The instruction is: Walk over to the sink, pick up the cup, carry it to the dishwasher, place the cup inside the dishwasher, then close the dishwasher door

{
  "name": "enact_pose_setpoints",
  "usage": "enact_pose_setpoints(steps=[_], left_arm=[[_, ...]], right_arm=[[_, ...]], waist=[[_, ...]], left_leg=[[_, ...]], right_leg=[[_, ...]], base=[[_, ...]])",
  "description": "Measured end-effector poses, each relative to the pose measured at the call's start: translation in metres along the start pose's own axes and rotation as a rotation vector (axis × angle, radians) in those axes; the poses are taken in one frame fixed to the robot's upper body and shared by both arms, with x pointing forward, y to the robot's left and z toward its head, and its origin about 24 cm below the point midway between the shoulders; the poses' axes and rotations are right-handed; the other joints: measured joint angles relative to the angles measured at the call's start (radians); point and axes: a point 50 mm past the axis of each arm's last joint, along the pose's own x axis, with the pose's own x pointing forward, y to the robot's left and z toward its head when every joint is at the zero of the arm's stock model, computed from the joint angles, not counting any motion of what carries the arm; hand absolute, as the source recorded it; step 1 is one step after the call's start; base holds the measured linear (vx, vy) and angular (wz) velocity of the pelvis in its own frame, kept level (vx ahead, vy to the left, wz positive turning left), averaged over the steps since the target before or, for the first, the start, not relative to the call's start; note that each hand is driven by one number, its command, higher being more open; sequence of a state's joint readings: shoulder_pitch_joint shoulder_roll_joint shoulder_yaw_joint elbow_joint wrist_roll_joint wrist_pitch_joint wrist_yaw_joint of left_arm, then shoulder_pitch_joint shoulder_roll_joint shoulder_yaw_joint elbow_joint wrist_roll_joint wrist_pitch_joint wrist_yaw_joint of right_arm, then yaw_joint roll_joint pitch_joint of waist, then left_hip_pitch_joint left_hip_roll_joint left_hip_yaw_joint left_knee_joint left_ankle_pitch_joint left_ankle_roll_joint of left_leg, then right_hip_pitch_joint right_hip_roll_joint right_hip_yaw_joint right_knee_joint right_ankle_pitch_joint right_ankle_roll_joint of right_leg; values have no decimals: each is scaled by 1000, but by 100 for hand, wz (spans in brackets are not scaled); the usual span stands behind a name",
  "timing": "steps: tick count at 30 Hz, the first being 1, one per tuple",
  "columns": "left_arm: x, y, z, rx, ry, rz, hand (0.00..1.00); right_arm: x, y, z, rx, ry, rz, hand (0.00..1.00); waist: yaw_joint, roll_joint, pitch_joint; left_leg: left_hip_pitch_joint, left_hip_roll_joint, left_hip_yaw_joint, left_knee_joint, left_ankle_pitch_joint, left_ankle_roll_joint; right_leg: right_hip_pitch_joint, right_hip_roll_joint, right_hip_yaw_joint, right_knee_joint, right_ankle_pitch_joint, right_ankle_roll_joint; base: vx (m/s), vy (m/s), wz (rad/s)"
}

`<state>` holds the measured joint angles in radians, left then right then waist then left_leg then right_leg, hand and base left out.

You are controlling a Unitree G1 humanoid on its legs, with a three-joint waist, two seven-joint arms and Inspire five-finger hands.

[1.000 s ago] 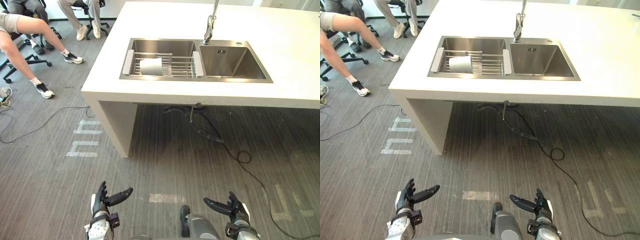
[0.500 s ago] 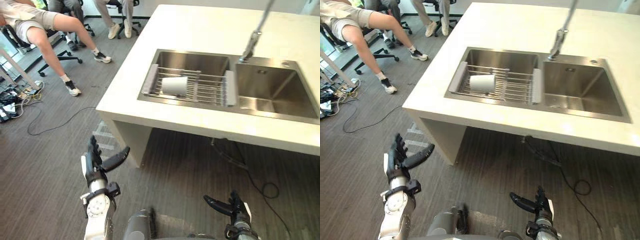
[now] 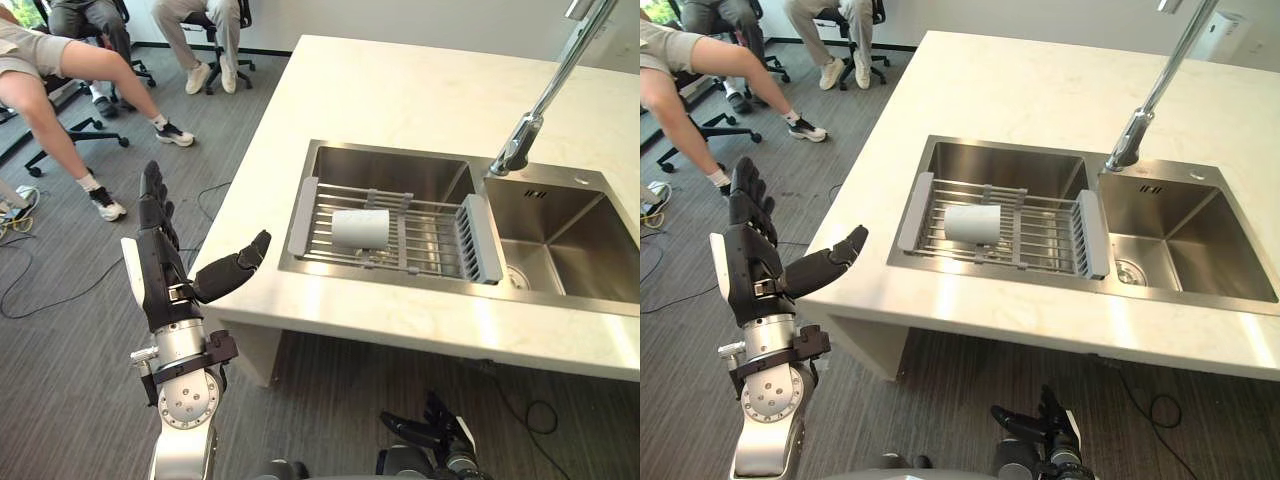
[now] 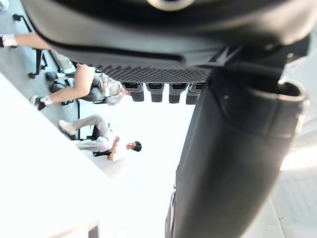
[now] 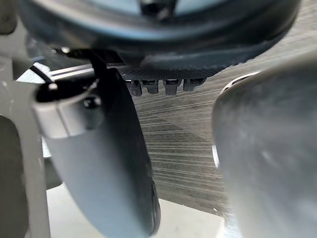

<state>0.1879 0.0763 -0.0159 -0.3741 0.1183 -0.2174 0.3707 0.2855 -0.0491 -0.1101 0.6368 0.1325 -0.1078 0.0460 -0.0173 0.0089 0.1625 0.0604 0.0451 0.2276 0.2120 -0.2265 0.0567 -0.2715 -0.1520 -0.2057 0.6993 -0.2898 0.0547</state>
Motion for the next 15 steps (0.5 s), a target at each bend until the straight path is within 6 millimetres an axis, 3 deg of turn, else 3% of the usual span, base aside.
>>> enact_pose_setpoints(steps=[2, 3, 4, 6, 8, 10, 11, 13, 15], left_arm=[[1, -4, -4, 3, 11, -23, 100], [-2, -9, -6, -17, 30, -40, 100], [-5, -12, -6, -31, 39, -55, 100], [-6, -17, -1, -51, 24, -86, 100], [-3, -26, 4, -75, -4, -135, 100], [-5, -31, 9, -115, -13, -160, 100], [-5, -35, 15, -133, -35, -179, 100], [-3, -38, 25, -159, -79, -196, 100], [2, -40, 31, -178, -125, -201, 100]], right_arm=[[2, 1, 2, -6, 3, 6, 100], [2, -11, 4, -33, 3, -24, 100], [2, -16, 4, -43, 5, -42, 100], [2, -18, 6, -48, 1, -56, 100], [1, -14, 2, -41, 8, -60, 100], [-1, -8, 1, -40, 5, -44, 100], [-2, -6, 3, -44, -6, -35, 100], [-2, -6, 5, -44, -20, -35, 100], [0, -5, 9, -45, -29, -32, 100]], waist=[[-1, -23, -13], [-8, 13, -13], [-3, 44, -27], [4, 71, -32], [3, 74, -28], [9, 72, -27], [21, 68, -25], [33, 70, -27], [41, 70, -28]], left_leg=[[8, -3, -15, 11, -11, -35], [29, 19, -52, 26, -58, -86], [28, 42, -56, 32, -65, -94], [18, 70, -76, 72, -65, -94], [-49, 102, -109, 252, -60, -103], [-124, 133, -121, 443, -59, -138], [-161, 130, -124, 480, -79, -126], [-215, 110, -151, 435, -105, -121], [-244, 74, -206, 287, -90, -121]], right_leg=[[5, 39, 3, -257, 105, -18], [24, 59, -17, -288, 168, -69], [42, 81, -25, -312, 161, -79], [80, 111, -40, -361, 153, -92], [148, 132, -68, -424, 148, -103], [212, 144, -77, -474, 151, -112], [239, 145, -75, -497, 151, -113], [259, 142, -70, -518, 154, -109], [261, 132, -59, -522, 158, -101]], base=[[297, -206, 21], [302, -155, 19], [303, -150, 11], [252, -173, 8], [200, -172, 32], [225, -88, 13], [228, -28, 0], [172, 25, -10], [157, 109, -23]])
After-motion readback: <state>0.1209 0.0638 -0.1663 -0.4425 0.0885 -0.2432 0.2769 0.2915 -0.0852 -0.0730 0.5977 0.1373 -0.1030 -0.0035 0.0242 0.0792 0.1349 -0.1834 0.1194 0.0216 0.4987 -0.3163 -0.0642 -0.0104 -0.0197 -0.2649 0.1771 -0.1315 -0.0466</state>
